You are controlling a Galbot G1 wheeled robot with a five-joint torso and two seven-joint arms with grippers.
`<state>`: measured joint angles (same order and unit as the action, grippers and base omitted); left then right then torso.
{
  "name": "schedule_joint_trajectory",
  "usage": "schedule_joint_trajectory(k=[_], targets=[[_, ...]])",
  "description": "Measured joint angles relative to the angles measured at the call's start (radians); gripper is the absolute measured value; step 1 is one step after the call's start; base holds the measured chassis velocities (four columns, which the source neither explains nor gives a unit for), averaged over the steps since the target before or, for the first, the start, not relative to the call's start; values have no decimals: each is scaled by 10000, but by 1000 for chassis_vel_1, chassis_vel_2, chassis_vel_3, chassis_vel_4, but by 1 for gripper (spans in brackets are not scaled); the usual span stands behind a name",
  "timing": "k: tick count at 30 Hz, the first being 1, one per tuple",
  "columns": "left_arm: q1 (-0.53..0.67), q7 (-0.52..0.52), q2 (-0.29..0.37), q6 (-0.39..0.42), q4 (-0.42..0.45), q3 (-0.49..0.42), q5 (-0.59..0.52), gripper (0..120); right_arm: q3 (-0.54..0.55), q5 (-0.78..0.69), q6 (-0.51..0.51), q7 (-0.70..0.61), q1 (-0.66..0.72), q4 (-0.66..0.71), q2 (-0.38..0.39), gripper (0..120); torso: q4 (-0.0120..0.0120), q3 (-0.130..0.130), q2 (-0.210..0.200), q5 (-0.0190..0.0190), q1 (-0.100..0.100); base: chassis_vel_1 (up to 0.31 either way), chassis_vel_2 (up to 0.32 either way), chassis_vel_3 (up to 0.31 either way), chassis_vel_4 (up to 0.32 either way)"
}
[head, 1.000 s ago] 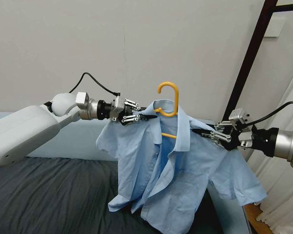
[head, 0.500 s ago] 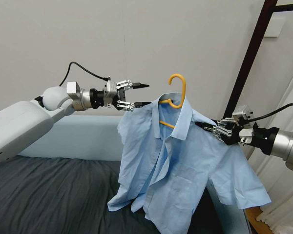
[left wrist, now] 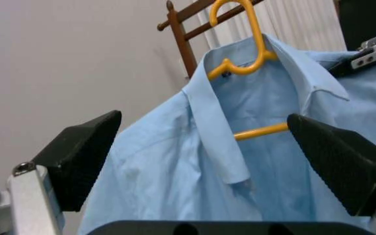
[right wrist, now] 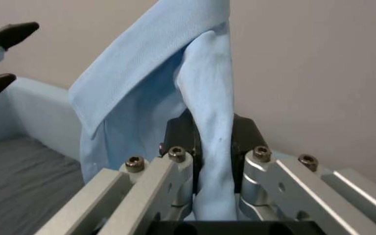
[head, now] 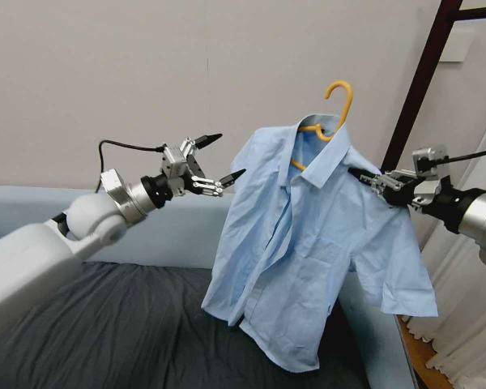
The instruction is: Pick up the clothes from the sofa and hang them on the clothes hanger.
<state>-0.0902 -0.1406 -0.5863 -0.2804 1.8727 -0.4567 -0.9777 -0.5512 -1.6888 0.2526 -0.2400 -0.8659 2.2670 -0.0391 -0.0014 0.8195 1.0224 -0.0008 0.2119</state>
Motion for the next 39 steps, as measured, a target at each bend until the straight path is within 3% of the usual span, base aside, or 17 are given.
schedule_joint_trajectory(k=[5, 16, 18, 26, 33, 39], targets=[[-18, 1137, -614, 581, 315, -396, -36, 100, -330, -886, 174, -726, 32, 400, -23, 8, 0, 0, 0, 1, 0, 0, 0, 0, 0], [214, 2045, -2137, 879, -465, -1272, -313, 95, -659, -1557, 209, -987, 31, 778, -9, 8, -1, 0, -1, 2, 1, 0, 0, 0, 0], [190, 2115, -2225, 897, -535, -1283, -299, 94, -658, -1555, 223, -986, 27, 766, -31, 8, 0, 1, -1, 0, 1, 0, 0, 0, 0], [-240, 2372, -2177, 741, -398, -1036, -326, 68, -456, -1345, 272, -912, 6, 538, -247, 8, 2, 0, -1, 1, 1, 0, 0, 0, 0], [-580, 2515, -2134, 741, -551, -895, -255, 64, -330, -1230, 277, -824, 6, 517, -348, 8, 5, 1, 0, -1, 0, 0, 0, 0, 0], [-250, 2513, -2601, 738, -924, -1046, -307, 63, -385, -1313, 277, -786, 12, 636, -252, 8, -2, 1, -1, 0, 1, 0, 0, 0, 0]])
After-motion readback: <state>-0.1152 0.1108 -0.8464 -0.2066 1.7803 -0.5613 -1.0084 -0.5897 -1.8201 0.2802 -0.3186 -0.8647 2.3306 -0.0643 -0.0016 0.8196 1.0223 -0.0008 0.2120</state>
